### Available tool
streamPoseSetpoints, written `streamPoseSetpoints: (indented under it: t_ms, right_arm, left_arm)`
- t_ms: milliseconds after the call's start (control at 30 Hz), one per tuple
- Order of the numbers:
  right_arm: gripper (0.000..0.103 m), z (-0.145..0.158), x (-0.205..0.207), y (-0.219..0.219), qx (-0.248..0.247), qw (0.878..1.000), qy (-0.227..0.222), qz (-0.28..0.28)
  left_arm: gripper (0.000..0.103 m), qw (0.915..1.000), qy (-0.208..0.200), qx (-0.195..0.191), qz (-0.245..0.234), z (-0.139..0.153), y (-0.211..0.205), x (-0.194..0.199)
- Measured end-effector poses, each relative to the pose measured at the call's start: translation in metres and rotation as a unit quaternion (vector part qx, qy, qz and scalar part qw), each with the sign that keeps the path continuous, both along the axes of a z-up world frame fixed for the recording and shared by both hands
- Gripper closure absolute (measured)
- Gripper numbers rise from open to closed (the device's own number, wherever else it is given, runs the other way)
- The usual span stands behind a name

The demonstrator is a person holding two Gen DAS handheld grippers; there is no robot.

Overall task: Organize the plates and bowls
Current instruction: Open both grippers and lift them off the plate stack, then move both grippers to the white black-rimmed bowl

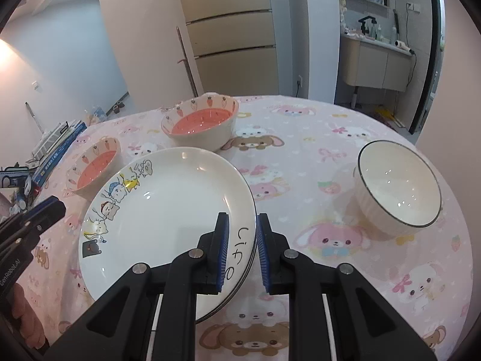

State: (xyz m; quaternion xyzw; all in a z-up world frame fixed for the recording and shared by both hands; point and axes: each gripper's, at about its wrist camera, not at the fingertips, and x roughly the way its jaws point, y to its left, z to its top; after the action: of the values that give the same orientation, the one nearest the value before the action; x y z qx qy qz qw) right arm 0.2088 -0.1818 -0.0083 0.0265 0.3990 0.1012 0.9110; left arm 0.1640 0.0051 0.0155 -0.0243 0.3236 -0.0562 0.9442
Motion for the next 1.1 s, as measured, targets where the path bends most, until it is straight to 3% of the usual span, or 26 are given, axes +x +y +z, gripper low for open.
streamPoseSetpoints:
  t_ms: [67,133,167,200,233,300,433,500,633,667,700,867,1100]
  right_arm:
    - [0.085,0.004,-0.003,0.0,-0.001,1.0,-0.014,0.0]
    - [0.085,0.008,-0.005,0.001,-0.004,1.0,-0.029,-0.002]
    - [0.085,0.01,-0.007,0.001,-0.006,0.999,-0.038,-0.003]
    - [0.082,0.012,-0.008,0.001,-0.006,0.999,-0.045,-0.003]
    - [0.077,0.014,-0.01,0.001,-0.007,0.999,-0.052,-0.003]
    - [0.045,0.019,-0.013,0.002,-0.009,0.998,-0.069,-0.004]
    - [0.039,0.029,-0.022,0.007,-0.034,0.993,-0.112,-0.009]
    - [0.027,0.033,-0.026,0.009,-0.035,0.991,-0.127,-0.007]
    - [0.018,0.038,-0.032,0.011,-0.034,0.988,-0.148,-0.001]
    - [0.014,0.039,-0.032,0.012,-0.039,0.987,-0.153,-0.002]
    - [0.013,0.04,-0.033,0.012,-0.042,0.987,-0.158,-0.005]
    - [0.011,0.041,-0.035,0.012,-0.042,0.985,-0.167,-0.005]
    - [0.011,0.041,-0.033,0.008,-0.033,0.986,-0.161,-0.01]
  left_arm:
    - [0.078,0.9998,-0.017,0.003,0.003,0.005,0.0,-0.004]
    - [0.05,0.9992,-0.037,0.012,0.009,0.008,-0.001,-0.008]
    - [0.023,0.9986,-0.048,0.014,0.014,0.01,-0.001,-0.01]
    - [0.016,0.9974,-0.066,0.017,0.02,0.013,0.0,-0.014]
    - [0.016,0.9966,-0.077,0.019,0.024,0.015,0.0,-0.016]
    - [0.016,0.9952,-0.089,0.028,0.029,0.018,0.0,-0.019]
    - [0.016,0.9945,-0.099,0.017,0.029,0.019,0.003,-0.02]
    - [0.016,0.993,-0.111,0.018,0.034,0.019,0.003,-0.022]
    - [0.015,0.9885,-0.144,0.028,0.037,0.022,-0.001,-0.03]
    - [0.011,0.9875,-0.151,0.03,0.036,0.023,-0.002,-0.031]
    - [0.0,0.9867,-0.156,0.031,0.034,0.023,-0.003,-0.032]
    - [0.0,0.9885,-0.15,-0.007,0.019,0.03,0.002,-0.035]
    - [0.0,0.9865,-0.162,-0.008,0.023,0.04,0.002,-0.043]
